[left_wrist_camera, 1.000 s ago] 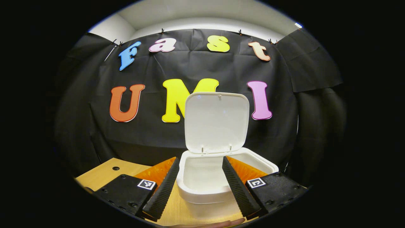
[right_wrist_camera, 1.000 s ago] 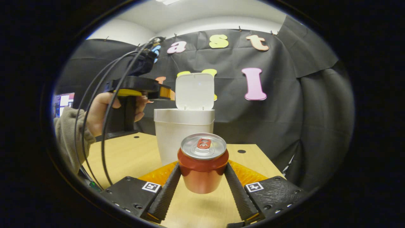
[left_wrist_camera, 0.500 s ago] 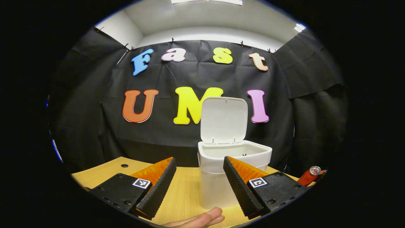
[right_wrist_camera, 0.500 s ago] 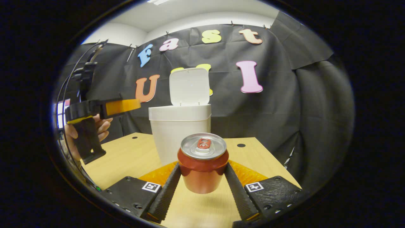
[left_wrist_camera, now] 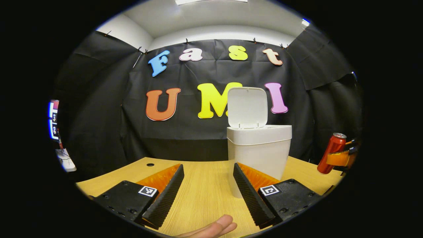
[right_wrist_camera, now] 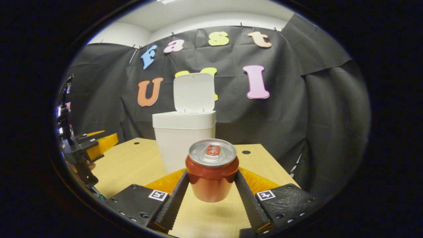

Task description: Press the lid of the desktop garbage bin to open it, pick up the crumpled paper on the desktop and throw it into the bin, then pick up the pop can on the desktop and drop it into the bin, and finally close the garbage bin lid.

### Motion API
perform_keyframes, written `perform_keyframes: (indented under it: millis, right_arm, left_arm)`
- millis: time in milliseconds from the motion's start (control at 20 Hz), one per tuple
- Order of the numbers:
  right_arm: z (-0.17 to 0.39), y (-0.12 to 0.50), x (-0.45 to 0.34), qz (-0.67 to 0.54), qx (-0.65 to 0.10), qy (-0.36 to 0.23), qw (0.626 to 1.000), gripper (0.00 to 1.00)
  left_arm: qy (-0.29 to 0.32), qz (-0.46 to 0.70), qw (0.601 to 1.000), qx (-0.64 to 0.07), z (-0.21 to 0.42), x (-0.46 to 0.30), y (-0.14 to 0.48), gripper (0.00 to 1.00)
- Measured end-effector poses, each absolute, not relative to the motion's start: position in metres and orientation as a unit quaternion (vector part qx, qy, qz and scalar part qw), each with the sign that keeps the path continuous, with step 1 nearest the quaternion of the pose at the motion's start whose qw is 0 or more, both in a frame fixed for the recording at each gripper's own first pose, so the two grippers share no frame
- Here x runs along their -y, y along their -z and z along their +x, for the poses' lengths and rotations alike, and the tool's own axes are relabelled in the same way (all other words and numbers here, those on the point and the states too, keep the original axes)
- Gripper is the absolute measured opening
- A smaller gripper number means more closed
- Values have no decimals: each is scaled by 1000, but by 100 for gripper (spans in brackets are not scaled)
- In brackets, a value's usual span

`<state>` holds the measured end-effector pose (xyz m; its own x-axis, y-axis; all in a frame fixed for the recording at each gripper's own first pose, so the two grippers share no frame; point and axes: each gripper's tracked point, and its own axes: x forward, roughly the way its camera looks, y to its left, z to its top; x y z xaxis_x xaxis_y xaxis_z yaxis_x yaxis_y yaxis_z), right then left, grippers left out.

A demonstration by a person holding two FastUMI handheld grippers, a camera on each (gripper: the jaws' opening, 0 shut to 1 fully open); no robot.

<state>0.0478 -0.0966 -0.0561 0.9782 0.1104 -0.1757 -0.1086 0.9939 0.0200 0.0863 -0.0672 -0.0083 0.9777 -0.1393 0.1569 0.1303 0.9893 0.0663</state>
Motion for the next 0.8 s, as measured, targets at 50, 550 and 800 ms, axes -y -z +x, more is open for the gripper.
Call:
perform_keyframes:
  millis: [50, 550, 800]
  right_arm:
    - [45, 51, 93, 2, -89, -57, 994, 82]
    - [47, -40, 24, -40, -79, -120, 989, 82]
    - [86, -91, -3, -28, -84, -123, 988, 82]
  left_arm:
    - [67, 22, 995, 78, 83, 62, 12, 97]
    - [44, -8, 997, 61, 64, 30, 16, 96]
    - [55, -11, 995, 79, 58, 22, 2, 96]
